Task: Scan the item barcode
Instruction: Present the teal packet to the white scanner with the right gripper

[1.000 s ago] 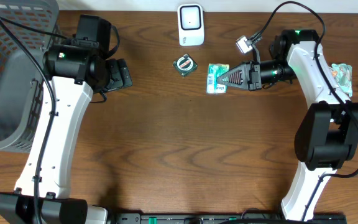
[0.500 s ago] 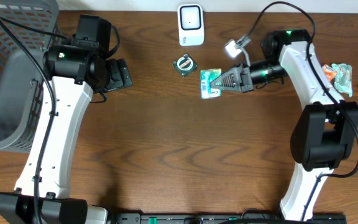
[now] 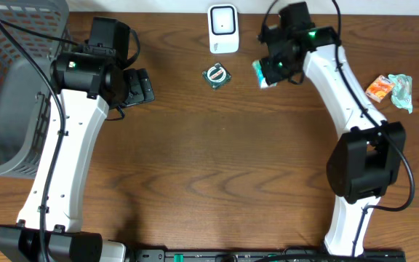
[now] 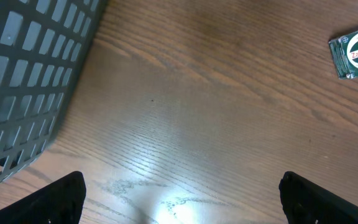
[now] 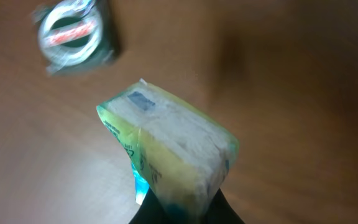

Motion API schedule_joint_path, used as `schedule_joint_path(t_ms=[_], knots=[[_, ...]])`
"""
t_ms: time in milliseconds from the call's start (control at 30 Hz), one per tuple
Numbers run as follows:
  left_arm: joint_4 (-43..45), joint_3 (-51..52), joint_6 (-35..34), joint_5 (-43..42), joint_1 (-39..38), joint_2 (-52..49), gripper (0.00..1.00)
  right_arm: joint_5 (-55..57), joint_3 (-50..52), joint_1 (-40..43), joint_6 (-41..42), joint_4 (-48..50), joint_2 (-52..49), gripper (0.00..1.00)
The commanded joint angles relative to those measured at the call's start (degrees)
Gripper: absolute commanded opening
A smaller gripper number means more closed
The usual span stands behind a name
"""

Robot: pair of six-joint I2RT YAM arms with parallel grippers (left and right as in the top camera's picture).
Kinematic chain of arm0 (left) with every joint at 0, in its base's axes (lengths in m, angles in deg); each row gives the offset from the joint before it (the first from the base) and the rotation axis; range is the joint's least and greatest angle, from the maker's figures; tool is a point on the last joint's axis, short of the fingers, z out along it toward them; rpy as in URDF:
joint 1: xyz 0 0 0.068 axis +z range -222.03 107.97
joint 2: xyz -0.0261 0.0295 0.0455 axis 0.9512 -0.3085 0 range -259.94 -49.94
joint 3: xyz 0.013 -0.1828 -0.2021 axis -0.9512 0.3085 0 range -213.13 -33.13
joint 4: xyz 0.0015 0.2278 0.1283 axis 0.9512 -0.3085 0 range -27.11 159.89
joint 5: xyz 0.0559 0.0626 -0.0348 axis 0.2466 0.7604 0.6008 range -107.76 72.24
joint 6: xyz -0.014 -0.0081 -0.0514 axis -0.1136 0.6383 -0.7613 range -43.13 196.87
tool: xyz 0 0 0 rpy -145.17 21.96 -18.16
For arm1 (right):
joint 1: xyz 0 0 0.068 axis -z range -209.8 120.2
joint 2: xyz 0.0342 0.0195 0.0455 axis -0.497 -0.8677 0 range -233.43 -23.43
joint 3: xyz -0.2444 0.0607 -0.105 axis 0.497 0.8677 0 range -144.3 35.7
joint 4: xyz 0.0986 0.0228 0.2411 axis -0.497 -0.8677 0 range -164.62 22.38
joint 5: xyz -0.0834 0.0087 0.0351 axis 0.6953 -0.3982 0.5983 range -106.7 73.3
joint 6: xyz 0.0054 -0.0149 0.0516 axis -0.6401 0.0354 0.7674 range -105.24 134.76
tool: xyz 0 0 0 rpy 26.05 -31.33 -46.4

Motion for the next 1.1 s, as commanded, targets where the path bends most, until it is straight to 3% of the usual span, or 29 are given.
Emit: schedule_joint_path(t_ms=[0, 300, 533, 700, 900, 1067], knots=[[-0.2, -0.5, 0.6, 0.7, 0.2, 0.4, 0.98, 16.4, -1.4, -3.4, 1.4, 4.5, 0.6, 0.01], [-0.2, -0.5, 0.5, 0.7, 0.2, 0.4, 0.98, 17.2, -7.2, -4.7, -0.9, 17.2, -3.0, 0.01], [-0.2, -0.5, 0.5, 0.7, 0.2, 0.4, 0.98, 13.1, -8.0, -5.6, -19.4, 36.6, -6.5, 0.01], [-0.2, -0.5, 0.6, 0.7, 0.2, 0.4, 0.98, 13.1, -8.0, -6.4, -28.2, 45.1, -10.6, 0.01], [-0.2, -0.5, 0.6, 0.7, 0.2, 0.4, 0.98, 13.3, -8.0, -6.7, -29.5, 53.9, -14.5, 0.01], [-0.2, -0.5, 0.6, 0.7, 0.2, 0.4, 0.98, 9.9, -8.1, -7.2, -31.7, 55.8, -14.8, 0.01]])
